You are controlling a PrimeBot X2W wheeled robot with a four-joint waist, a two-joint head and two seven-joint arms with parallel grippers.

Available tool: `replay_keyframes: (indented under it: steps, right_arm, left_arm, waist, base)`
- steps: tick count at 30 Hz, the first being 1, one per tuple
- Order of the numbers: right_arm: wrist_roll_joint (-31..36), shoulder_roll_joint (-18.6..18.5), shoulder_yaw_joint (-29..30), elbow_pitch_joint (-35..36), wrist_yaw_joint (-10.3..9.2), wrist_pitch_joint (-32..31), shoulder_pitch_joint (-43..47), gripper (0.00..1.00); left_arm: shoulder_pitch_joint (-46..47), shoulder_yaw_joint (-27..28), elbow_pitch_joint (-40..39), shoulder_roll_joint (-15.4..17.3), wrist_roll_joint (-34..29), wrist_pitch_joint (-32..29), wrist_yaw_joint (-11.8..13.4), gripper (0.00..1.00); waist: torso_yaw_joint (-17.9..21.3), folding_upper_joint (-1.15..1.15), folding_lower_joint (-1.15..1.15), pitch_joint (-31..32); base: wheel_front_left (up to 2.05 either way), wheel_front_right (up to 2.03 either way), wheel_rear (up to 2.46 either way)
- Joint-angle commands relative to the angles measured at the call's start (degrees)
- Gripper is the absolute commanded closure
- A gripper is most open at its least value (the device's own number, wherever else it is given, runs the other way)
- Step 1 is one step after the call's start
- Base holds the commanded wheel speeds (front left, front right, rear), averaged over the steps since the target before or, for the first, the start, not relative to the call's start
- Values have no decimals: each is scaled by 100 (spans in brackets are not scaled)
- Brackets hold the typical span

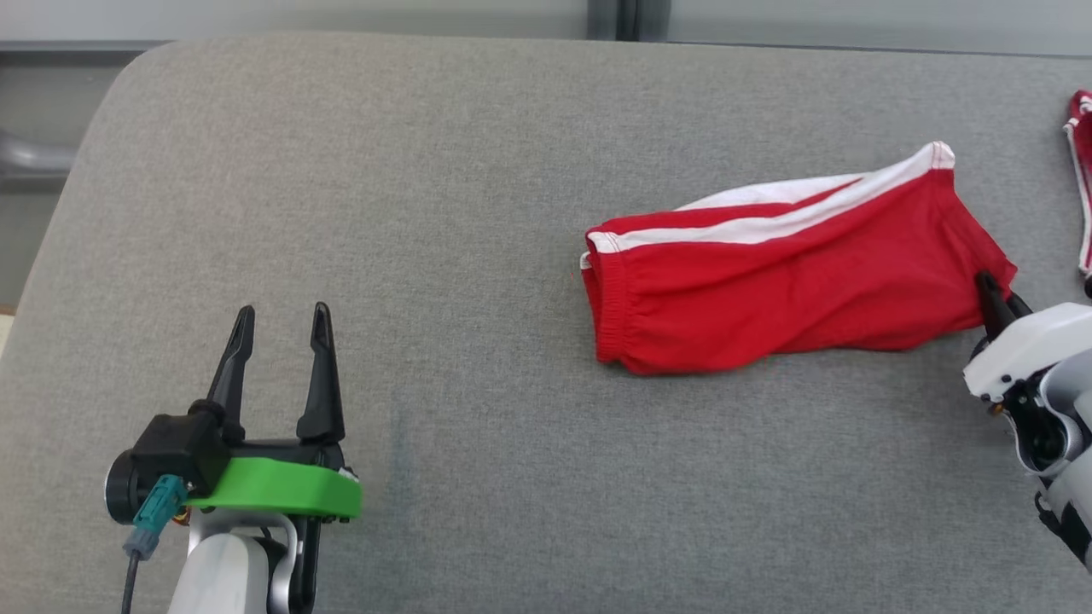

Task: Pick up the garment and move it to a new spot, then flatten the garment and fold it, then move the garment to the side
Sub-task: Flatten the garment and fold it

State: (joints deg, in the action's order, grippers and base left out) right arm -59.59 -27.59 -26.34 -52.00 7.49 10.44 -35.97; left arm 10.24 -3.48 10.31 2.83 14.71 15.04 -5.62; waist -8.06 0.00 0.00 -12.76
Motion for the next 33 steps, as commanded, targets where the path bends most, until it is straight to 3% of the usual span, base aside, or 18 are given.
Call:
replay_keyframes:
  steps: [1,9,21,33]
  right_arm:
    - [-76,-98,19,56,-2,58,188,100]
    - [-269,-343,22,135,-2,188,605,100]
    - [-349,-36,-34,485,-2,384,394,100]
    - [193,345,-558,1717,-1,466,388,100]
  left_arm:
    - [-121,48,21,15,-69,14,-38,0]
    - [-222,170,76,15,-304,14,-134,0]
    - [-321,315,157,15,-369,14,-177,0]
    - [-391,306,128,15,-276,14,-182,0]
  waist:
    - [249,0,0,262]
    - [333,0,0,376]
    - [384,0,0,530]
    - [291,0,0,674]
  base:
    - [0,0,0]
    - [0,0,0]
    - [0,0,0]
    - [0,0,0]
